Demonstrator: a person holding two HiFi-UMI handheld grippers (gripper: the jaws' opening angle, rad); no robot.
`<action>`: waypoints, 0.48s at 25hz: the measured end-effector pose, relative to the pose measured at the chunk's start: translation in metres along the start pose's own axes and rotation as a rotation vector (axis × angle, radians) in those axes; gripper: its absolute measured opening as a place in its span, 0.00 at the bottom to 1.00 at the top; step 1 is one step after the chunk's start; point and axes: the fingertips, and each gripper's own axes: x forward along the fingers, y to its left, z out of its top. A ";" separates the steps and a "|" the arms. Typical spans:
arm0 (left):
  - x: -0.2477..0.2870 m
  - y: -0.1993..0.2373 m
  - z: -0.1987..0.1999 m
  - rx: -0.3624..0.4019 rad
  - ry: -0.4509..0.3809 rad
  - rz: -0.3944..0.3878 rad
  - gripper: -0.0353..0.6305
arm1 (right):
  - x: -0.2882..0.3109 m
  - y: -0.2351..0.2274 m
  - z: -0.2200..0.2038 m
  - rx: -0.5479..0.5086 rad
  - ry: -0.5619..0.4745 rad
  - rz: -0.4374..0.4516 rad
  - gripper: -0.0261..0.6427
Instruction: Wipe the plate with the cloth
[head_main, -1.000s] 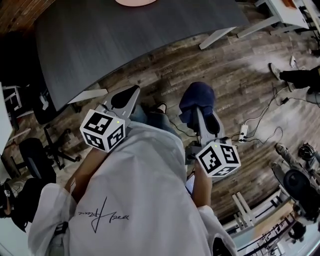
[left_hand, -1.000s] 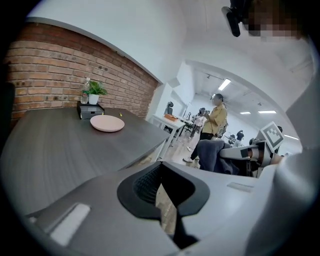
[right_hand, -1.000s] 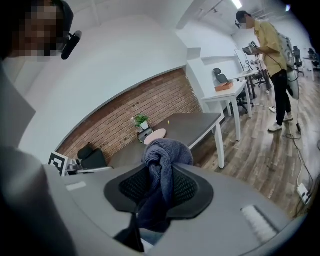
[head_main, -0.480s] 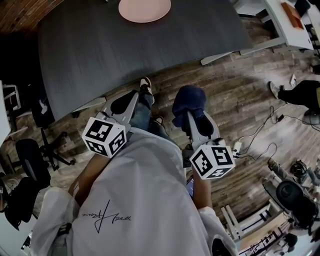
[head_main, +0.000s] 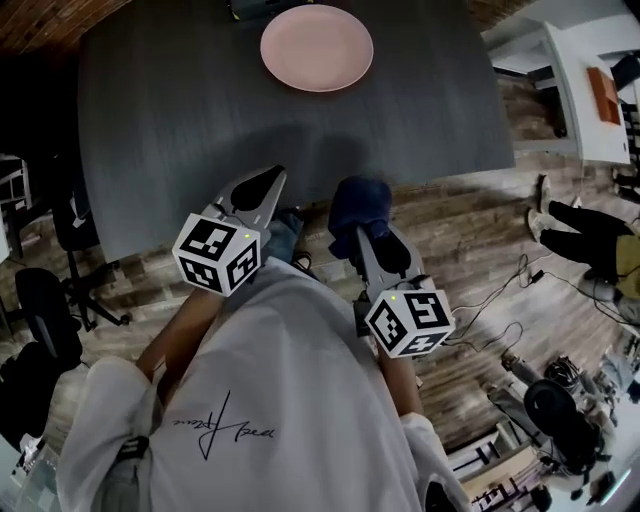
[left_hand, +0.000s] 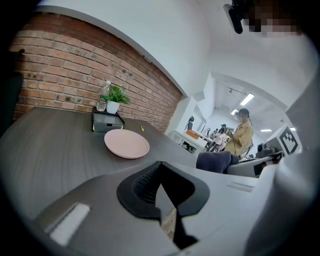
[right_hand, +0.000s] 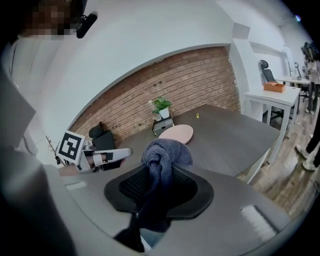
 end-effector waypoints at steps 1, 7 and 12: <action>-0.001 0.010 0.005 -0.015 -0.008 0.001 0.06 | 0.008 0.004 0.005 -0.006 0.007 0.001 0.21; 0.058 0.044 0.026 -0.078 0.032 0.045 0.06 | 0.062 -0.045 0.050 0.008 0.050 -0.001 0.21; 0.080 0.093 0.046 -0.154 0.000 0.059 0.06 | 0.119 -0.046 0.069 -0.017 0.108 0.011 0.21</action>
